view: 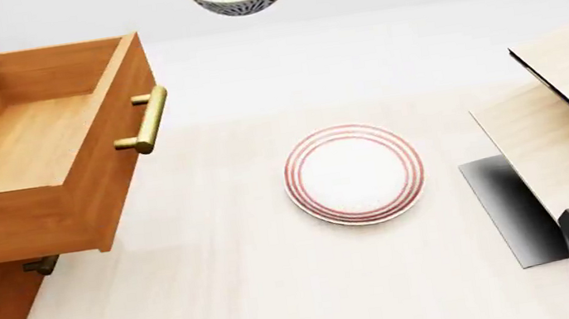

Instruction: Open the top drawer of the cabinet and put the bowl in it.

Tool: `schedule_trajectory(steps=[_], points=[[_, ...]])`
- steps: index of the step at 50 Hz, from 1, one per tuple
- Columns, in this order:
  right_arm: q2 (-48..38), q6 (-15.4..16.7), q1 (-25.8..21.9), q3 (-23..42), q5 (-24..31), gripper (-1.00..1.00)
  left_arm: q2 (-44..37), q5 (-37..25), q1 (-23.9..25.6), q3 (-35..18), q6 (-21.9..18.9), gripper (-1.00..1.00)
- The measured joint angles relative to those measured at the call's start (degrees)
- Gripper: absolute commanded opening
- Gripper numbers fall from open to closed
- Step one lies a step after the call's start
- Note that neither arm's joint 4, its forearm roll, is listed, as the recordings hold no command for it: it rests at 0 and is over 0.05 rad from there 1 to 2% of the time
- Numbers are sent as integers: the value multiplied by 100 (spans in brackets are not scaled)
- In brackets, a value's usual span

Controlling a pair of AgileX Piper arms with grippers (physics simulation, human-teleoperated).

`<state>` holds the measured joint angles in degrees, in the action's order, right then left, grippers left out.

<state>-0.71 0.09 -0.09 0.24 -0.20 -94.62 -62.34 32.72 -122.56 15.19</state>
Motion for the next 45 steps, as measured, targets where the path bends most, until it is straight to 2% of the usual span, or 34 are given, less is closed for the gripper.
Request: schedule_trajectory(steps=[22,45], points=[[0,-1,0,0,0,100,663,203,-680,867,49,-100],[1,0,0,0,0,100,1616,669,-1463,2135,311,-100]])
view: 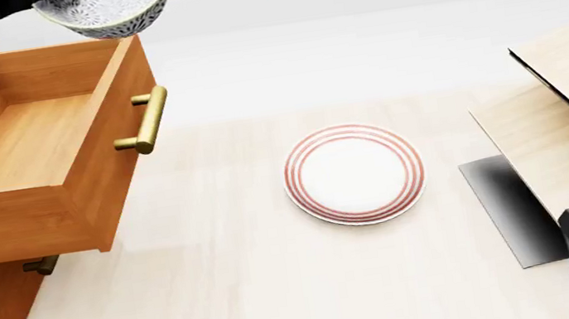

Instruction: Open the top drawer of the cabinet and put the bowl in it.

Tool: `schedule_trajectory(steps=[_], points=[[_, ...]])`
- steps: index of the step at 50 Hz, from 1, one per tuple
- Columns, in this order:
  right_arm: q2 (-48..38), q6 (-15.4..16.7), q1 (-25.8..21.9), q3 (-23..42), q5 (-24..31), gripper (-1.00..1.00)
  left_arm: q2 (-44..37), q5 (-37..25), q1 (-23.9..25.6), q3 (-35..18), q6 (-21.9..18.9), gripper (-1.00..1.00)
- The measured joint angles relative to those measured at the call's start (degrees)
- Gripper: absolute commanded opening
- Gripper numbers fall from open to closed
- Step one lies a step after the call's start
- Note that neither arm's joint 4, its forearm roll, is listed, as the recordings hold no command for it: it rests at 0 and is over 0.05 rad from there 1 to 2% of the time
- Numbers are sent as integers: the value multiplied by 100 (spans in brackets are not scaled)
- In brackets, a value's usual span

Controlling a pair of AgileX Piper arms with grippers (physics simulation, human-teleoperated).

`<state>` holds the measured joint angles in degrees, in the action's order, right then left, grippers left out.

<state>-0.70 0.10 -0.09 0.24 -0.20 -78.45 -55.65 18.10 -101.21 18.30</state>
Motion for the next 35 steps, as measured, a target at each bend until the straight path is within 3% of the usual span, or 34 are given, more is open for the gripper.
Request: schedule_trajectory(steps=[35], points=[[1,1,-1,0,0,100,1510,566,-920,1747,492,-100]])
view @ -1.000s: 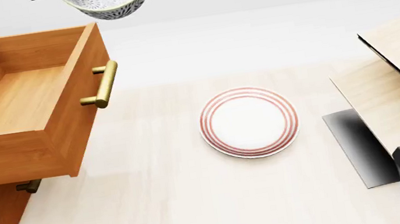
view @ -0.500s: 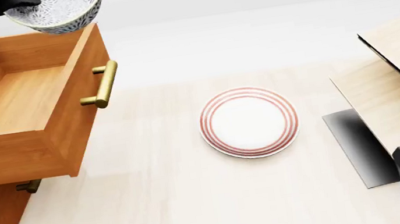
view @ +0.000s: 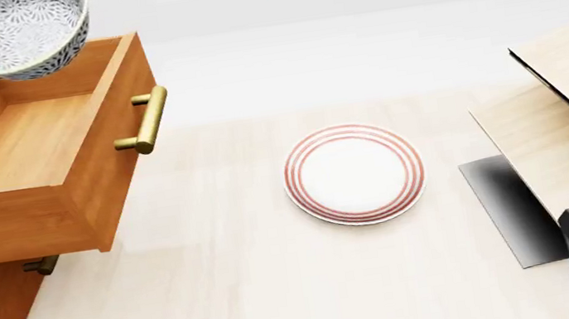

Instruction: Open the top drawer of the cabinet and put the bowl in it.

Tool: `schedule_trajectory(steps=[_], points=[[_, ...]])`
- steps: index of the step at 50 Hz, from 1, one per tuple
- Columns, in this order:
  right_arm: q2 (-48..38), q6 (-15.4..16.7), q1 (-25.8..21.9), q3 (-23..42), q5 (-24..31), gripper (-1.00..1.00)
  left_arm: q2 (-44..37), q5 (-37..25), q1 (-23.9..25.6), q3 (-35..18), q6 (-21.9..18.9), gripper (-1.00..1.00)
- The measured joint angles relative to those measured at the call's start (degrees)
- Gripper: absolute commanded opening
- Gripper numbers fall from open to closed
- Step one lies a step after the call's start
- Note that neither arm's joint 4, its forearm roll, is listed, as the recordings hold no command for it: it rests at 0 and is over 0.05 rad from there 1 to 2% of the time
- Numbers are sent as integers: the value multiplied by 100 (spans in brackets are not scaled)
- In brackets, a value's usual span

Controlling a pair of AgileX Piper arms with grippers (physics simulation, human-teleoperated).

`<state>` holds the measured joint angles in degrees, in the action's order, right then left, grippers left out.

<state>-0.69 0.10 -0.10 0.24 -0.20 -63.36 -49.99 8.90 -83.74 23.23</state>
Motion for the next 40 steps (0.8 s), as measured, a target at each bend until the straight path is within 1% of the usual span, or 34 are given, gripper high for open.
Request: schedule_trajectory(steps=[14,27,40], points=[[-1,-1,1,0,0,100,397,165,-327,441,153,-100],[-1,-1,0,0,0,100,769,414,-587,929,397,-100],[-1,-1,0,0,0,100,979,640,-826,1332,628,-100]])
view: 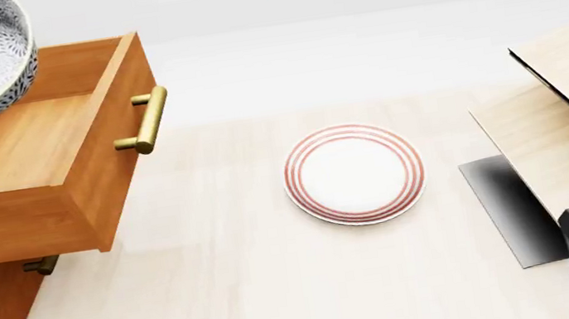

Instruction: Open the top drawer of the cabinet and put the bowl in it.

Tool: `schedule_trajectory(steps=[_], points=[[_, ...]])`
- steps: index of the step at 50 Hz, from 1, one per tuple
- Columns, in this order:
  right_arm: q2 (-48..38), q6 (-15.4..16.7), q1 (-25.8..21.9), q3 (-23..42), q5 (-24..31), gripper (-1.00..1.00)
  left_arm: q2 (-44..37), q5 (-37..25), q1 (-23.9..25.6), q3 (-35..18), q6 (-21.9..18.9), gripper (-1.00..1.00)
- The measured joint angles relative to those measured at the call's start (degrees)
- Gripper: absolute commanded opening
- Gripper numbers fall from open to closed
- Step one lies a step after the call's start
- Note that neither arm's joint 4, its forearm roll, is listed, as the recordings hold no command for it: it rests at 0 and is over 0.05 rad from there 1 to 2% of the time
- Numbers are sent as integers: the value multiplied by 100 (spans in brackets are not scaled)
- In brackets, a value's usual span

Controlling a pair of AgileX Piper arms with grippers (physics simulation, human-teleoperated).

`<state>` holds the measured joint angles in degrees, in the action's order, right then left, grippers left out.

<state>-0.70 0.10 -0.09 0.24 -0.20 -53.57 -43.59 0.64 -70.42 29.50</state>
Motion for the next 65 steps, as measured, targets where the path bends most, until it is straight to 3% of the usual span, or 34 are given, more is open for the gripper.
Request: schedule_trajectory(steps=[18,40,65], points=[[1,0,0,0,0,100,-111,287,-300,276,219,-100],[-1,-1,1,0,0,100,-846,610,-480,111,288,-100],[-1,0,0,0,0,100,-1471,1210,-581,406,355,-100]])
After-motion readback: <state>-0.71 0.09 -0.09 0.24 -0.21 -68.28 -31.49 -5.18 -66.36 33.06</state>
